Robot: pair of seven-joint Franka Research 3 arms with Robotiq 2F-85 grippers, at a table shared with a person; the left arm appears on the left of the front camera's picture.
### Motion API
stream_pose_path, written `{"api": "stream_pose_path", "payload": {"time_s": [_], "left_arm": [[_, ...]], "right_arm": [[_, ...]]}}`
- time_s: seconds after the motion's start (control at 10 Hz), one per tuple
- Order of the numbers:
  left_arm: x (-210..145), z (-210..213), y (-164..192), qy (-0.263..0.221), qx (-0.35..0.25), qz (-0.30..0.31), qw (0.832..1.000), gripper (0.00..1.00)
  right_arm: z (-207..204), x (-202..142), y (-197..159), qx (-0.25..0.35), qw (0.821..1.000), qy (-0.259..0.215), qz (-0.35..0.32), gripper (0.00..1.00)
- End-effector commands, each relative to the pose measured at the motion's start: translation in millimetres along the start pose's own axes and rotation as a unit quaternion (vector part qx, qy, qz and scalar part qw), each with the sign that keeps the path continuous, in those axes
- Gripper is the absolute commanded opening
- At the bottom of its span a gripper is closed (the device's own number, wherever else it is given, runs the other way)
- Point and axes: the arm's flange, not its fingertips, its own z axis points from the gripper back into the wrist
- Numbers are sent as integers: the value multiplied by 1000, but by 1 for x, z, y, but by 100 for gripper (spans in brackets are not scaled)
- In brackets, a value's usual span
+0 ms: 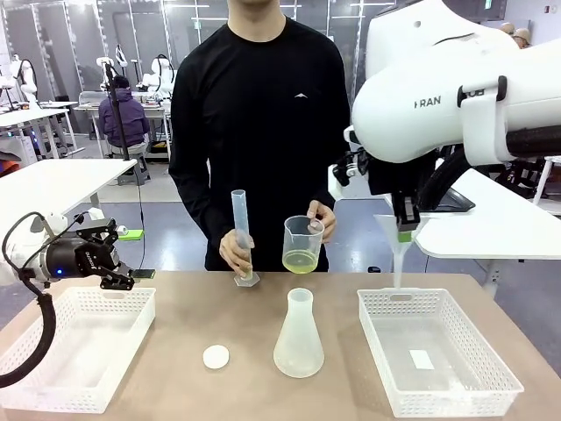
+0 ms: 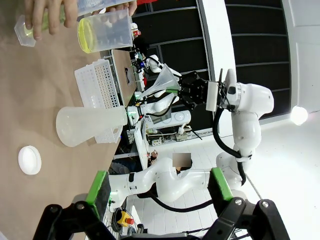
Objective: Prepare the solutions needed for the experiment.
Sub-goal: Pick up the Plastic Funnel and insert it into the Big flask.
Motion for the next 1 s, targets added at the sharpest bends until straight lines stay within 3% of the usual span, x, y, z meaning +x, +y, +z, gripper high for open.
{"api": "stream_pose_path", "payload": {"time_s": [0.0,0.9], "left_arm": [[0,-2,-4,-5,-5,-5,1000,100],[0,-2,-4,-5,-5,-5,1000,100]], "right_arm": [[9,21,20,-52,997,-29,55,6],[31,65,80,-163,956,-150,194,6]]}}
